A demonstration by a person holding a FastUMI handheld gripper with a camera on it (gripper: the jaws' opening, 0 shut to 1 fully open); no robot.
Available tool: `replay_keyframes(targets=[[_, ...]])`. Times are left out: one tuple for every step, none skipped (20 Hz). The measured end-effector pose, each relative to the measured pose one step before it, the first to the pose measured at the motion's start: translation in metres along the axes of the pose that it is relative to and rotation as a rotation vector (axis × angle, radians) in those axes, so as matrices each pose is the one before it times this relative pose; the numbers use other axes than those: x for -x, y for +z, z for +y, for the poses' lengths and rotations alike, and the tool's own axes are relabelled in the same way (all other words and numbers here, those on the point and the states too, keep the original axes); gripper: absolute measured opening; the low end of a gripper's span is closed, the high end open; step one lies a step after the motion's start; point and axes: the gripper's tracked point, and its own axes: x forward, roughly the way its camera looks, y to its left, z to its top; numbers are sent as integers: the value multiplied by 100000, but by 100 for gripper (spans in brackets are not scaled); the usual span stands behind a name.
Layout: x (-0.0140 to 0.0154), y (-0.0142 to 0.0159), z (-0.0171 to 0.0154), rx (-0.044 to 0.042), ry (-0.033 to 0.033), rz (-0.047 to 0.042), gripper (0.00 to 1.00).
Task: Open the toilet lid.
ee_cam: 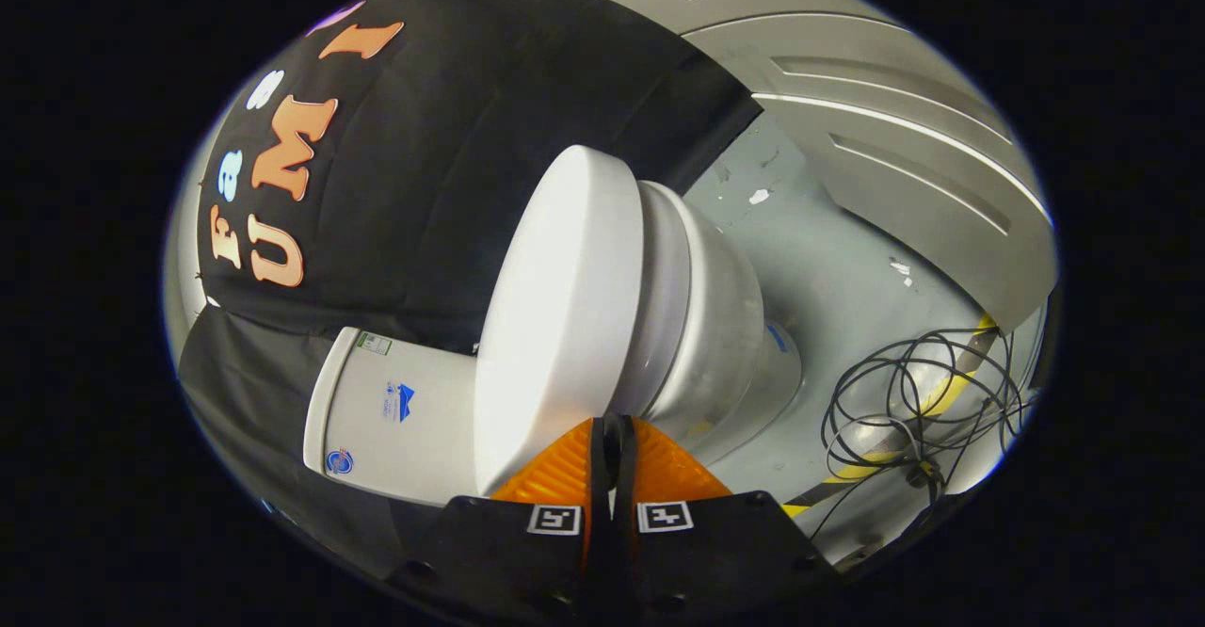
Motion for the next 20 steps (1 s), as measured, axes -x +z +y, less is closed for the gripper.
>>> replay_keyframes(targets=[[-32,8,225,1421,-942,-558,8],[-45,284,-126,2807,-1479,-1471,8],[-220,272,-15,3250,-1462,-1554,8],[223,117,292,2909,-1139,-741,8],[77,167,423,2385,-730,-506,8],[266,188,349,1659,-995,-116,8],[102,84,277,2007,-1819,-157,8],[150,-9,73,3190,-2280,-237,8],[155,119,99,3673,-2227,-601,8],[295,261,106,2787,-1478,-189,9],[209,205,314,921,-390,-324,9],[165,235,508,-740,206,-622,9],[47,377,266,-1023,158,-1270,8],[111,198,157,357,-198,-686,8],[144,21,74,1687,-794,-533,8],[36,-16,87,2453,-980,-356,9],[165,120,296,2247,-748,-513,9],[282,255,371,1772,-399,-545,9],[221,261,421,1132,-380,-884,9],[117,229,342,1518,-516,-667,8]])
